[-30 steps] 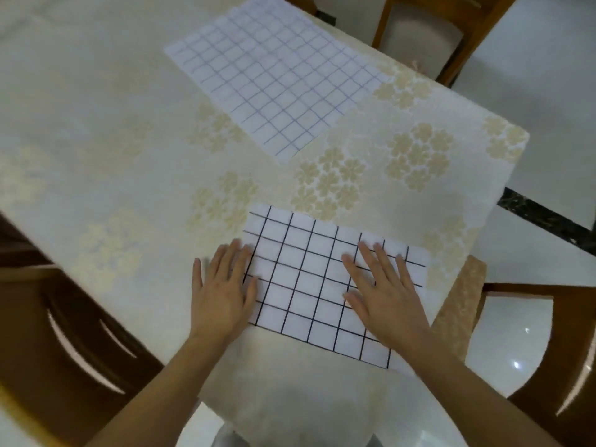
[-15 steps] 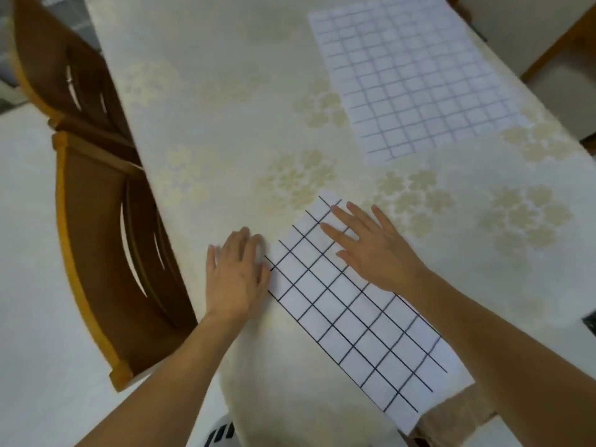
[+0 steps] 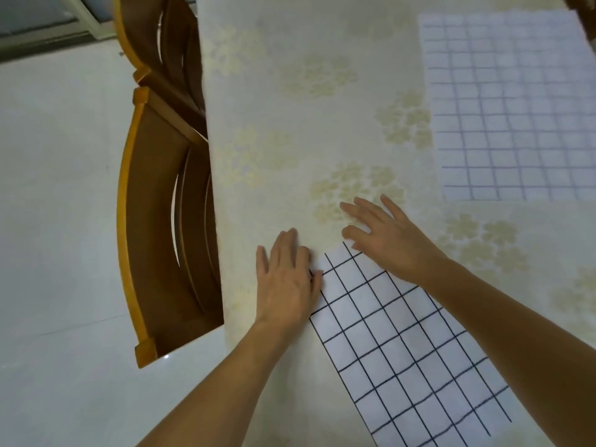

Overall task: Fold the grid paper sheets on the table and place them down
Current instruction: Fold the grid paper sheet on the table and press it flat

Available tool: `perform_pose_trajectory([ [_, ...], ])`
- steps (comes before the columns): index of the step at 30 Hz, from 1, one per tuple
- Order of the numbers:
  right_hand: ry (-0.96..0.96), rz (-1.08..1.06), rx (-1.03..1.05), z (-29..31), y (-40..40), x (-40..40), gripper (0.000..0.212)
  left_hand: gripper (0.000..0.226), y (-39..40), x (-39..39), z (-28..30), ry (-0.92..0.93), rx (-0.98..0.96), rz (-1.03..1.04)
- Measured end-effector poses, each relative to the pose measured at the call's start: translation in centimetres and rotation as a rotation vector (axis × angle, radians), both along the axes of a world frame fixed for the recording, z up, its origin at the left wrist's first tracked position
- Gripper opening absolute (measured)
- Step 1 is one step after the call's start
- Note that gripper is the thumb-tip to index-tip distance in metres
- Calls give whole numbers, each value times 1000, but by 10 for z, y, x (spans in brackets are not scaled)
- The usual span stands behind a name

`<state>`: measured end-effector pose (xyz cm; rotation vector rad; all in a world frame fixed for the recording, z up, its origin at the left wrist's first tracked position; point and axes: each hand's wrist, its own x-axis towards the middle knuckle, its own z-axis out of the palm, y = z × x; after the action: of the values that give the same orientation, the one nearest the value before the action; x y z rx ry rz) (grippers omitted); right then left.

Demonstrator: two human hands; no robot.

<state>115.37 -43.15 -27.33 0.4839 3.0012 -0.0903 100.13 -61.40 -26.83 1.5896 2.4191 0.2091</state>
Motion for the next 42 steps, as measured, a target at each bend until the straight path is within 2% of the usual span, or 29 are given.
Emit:
perform_pose_trajectory([
  [10, -105, 70, -78, -4, 16, -14, 16, 40, 2, 2, -6, 24, -35, -10],
  [17, -17, 119, -40, -7, 12, -7, 15, 38, 5, 1, -3, 1, -23, -28],
  [22, 72, 108, -14, 7, 6, -3, 15, 35, 14, -4, 0, -125, -32, -50],
  [26, 83, 85, -13, 21, 2, 1, 16, 20, 24, -10, 3, -132, 56, -168],
  [30, 49, 50, -92, 36, 10, 0, 28, 20, 29, -16, 15, -38, 135, -287],
  [32, -39, 14, -188, 46, 18, -9, 44, 24, 31, -21, 24, 21, 159, -346],
  [34, -165, -28, -275, 55, 25, -22, 48, 21, 34, -28, 31, 53, 170, -369],
  [37, -263, -59, -329, 65, 32, -41, 35, 22, 38, -41, 40, 88, 156, -371],
  [40, -147, -93, -338, 72, 36, -50, 24, 23, 44, -53, 48, 102, 144, -331],
  [42, -36, -98, -256, 75, 37, -52, 21, 22, 50, -58, 55, 90, 172, -283],
])
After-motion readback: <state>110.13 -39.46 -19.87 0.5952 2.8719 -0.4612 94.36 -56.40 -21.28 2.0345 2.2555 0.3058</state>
